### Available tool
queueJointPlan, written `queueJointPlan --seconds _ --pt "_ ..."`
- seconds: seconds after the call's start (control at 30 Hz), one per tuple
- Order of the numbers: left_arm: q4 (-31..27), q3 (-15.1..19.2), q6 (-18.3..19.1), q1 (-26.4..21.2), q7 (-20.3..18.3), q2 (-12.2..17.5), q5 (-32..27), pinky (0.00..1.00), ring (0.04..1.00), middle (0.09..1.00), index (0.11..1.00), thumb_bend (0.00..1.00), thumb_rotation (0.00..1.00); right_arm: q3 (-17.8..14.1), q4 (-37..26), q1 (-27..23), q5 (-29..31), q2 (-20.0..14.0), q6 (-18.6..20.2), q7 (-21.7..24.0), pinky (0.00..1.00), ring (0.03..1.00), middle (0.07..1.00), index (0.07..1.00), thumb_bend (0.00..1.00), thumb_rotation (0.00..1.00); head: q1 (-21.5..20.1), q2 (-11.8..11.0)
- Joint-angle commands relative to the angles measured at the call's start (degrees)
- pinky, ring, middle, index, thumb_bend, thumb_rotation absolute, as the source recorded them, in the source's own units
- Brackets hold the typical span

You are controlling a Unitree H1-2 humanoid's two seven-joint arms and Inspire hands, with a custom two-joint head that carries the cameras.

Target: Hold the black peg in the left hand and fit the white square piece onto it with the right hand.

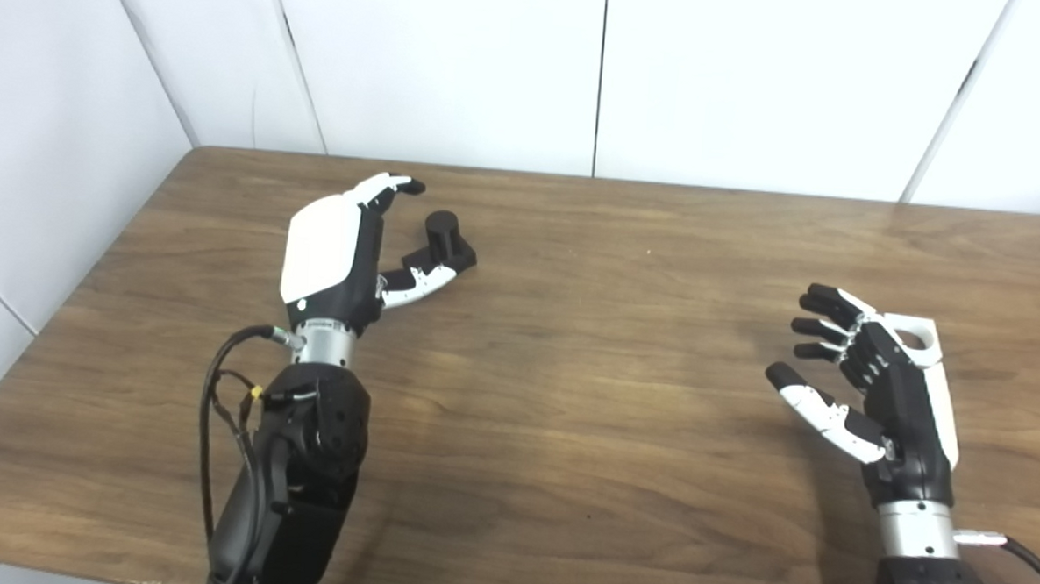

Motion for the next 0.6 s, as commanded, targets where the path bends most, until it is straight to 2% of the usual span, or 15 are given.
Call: queueJointPlan --seconds 0.0,0.13,0.23,0.37,0.57 --pt "0.11 0.52 0.57 -3.37 1.63 1.70 1.80 0.67 0.835 0.860 0.734 0.74 0.30 -0.48 1.50 1.13 -0.58 -1.26 -1.55 0.08 0.62 0.717 0.778 0.774 0.56 0.27 -0.04 0.11" --pt "1.59 0.54 2.37 -4.48 1.72 1.58 2.66 0.74 0.855 0.876 0.730 0.76 0.34 -0.44 1.09 1.34 -1.16 -1.18 -1.10 -0.11 0.61 0.712 0.779 0.774 0.55 0.27 -0.29 0.16" --pt "2.68 0.48 4.67 -5.42 1.32 0.87 2.93 0.74 0.864 0.887 0.725 0.80 0.39 -0.37 0.83 1.58 -1.01 -1.12 -0.96 0.04 0.62 0.713 0.784 0.776 0.54 0.27 -0.34 0.19" --pt "3.87 -0.46 8.49 -6.67 -1.82 1.07 4.22 0.80 0.917 0.930 0.737 0.84 0.47 -0.23 0.47 1.80 -1.14 -0.83 -0.60 -0.01 0.61 0.708 0.786 0.776 0.55 0.27 -0.70 0.22" --pt "6.67 -0.03 9.13 -8.64 -6.78 1.15 6.31 0.85 0.973 0.978 0.756 0.89 0.55 -0.25 0.29 1.63 -1.63 -0.71 -0.13 -0.22 0.61 0.710 0.794 0.782 0.55 0.28 -1.49 0.29"
